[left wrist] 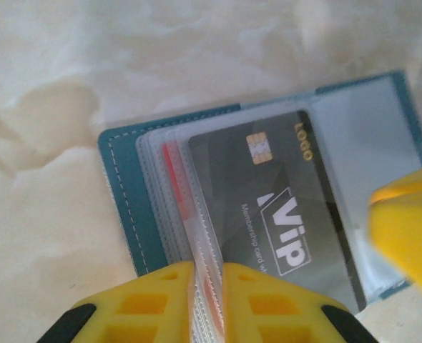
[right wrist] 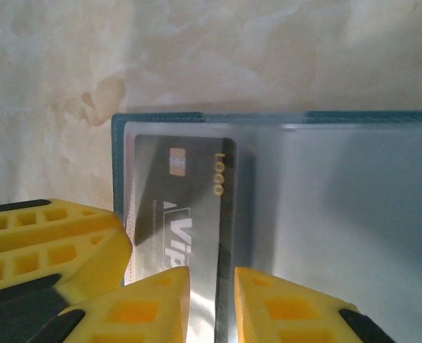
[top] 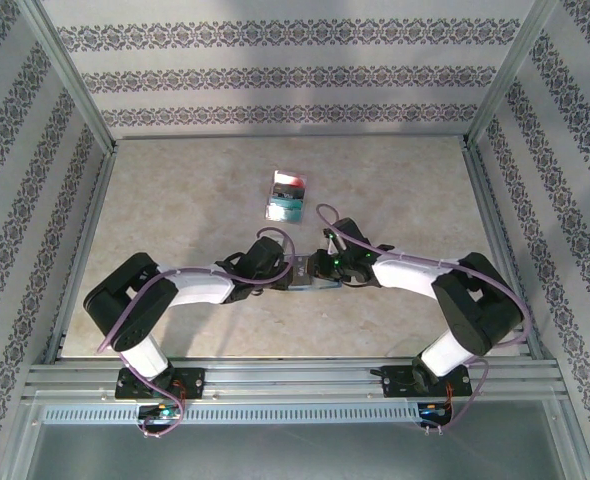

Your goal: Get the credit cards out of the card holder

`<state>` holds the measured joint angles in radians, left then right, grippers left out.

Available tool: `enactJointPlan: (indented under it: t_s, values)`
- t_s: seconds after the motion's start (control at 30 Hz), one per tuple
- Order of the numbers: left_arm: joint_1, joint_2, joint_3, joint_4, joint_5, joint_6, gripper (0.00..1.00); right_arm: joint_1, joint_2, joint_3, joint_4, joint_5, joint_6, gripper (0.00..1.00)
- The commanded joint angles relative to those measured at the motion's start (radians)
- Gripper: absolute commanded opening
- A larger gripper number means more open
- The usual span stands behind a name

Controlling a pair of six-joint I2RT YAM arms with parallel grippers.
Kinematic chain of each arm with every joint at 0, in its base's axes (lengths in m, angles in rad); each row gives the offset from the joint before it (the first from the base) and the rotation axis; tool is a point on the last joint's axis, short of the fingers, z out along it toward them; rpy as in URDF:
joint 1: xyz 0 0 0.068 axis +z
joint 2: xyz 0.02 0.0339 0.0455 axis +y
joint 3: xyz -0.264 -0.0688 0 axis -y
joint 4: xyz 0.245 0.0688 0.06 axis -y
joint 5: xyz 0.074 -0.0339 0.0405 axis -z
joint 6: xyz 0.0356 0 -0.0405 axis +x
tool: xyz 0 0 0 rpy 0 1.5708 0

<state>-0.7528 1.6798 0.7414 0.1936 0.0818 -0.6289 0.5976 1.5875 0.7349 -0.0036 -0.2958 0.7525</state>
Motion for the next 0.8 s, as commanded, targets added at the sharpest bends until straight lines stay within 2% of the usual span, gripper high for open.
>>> enactJointPlan:
  t_s: [0.0, 0.77]
  values:
    - [-0.006, 0.030, 0.027, -0.020, 0.021, 0.026, 0.15, -0.011, 0.021, 0.017, 0.042, -0.035, 0.006, 0.24]
    - [-0.005, 0.027, 0.007, -0.024, 0.036, 0.003, 0.08, -0.044, 0.054, -0.057, 0.172, -0.072, 0.072, 0.24]
